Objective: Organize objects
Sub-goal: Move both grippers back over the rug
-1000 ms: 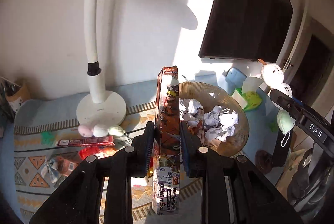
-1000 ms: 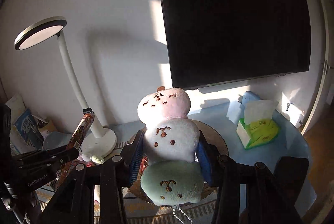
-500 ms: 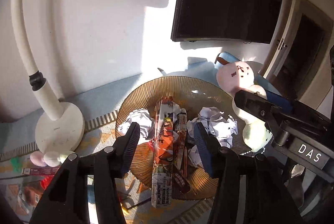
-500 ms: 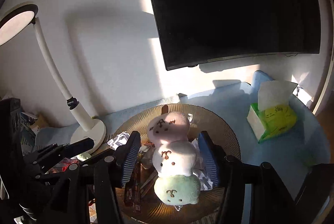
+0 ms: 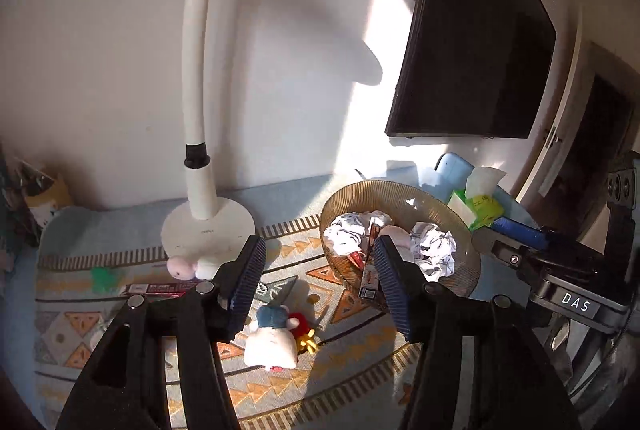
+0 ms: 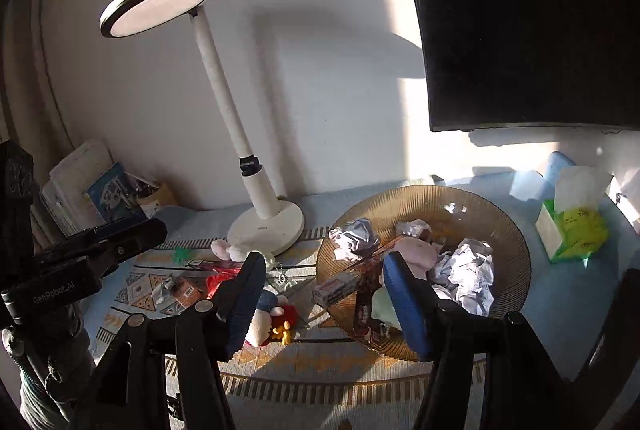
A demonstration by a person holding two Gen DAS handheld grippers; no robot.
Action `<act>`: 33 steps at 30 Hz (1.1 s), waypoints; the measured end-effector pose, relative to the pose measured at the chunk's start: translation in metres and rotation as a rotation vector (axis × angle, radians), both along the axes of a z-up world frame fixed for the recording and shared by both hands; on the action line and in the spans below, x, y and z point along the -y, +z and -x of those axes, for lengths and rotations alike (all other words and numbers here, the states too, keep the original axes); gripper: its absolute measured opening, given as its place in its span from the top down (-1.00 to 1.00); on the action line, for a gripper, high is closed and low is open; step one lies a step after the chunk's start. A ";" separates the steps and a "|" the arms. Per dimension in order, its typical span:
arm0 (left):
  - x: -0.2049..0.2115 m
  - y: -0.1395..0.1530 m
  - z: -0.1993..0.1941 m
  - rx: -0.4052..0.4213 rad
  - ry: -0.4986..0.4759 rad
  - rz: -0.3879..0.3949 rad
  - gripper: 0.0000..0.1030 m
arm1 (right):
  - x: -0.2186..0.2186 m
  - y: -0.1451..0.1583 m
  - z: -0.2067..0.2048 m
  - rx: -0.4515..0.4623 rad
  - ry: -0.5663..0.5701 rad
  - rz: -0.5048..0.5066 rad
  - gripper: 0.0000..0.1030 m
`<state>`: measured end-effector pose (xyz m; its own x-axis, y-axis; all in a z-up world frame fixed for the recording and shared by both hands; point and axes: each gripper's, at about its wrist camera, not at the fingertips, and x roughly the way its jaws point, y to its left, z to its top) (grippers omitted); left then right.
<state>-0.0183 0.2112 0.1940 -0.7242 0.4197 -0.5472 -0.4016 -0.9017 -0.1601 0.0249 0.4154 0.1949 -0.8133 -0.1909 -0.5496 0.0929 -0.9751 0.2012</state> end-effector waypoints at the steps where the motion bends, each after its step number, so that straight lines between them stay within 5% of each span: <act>1: 0.017 0.000 -0.010 -0.011 0.035 -0.008 -0.49 | 0.012 -0.009 -0.002 0.016 0.030 0.005 -0.50; 5: 0.078 -0.019 -0.046 -0.018 0.137 -0.012 -0.66 | 0.054 -0.061 -0.005 0.123 0.097 -0.035 -0.52; 10: 0.148 -0.092 -0.060 0.103 0.340 0.072 -0.66 | 0.075 -0.129 -0.001 0.199 0.112 -0.094 -0.52; 17: 0.199 -0.170 -0.054 0.220 0.546 0.142 -0.64 | 0.071 -0.155 0.003 0.203 0.098 -0.070 -0.52; 27: 0.198 -0.176 -0.046 0.256 0.516 0.139 -0.65 | 0.078 -0.166 0.010 0.264 0.079 -0.107 -0.52; 33: 0.210 -0.140 0.003 0.241 0.441 -0.061 -0.66 | 0.075 -0.170 0.018 0.308 0.068 -0.086 -0.52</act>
<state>-0.0212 0.0007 0.0544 -0.6960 0.1386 -0.7046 0.0704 -0.9633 -0.2590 0.0070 0.3405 0.0252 -0.5930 -0.1816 -0.7845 0.1062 -0.9834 0.1474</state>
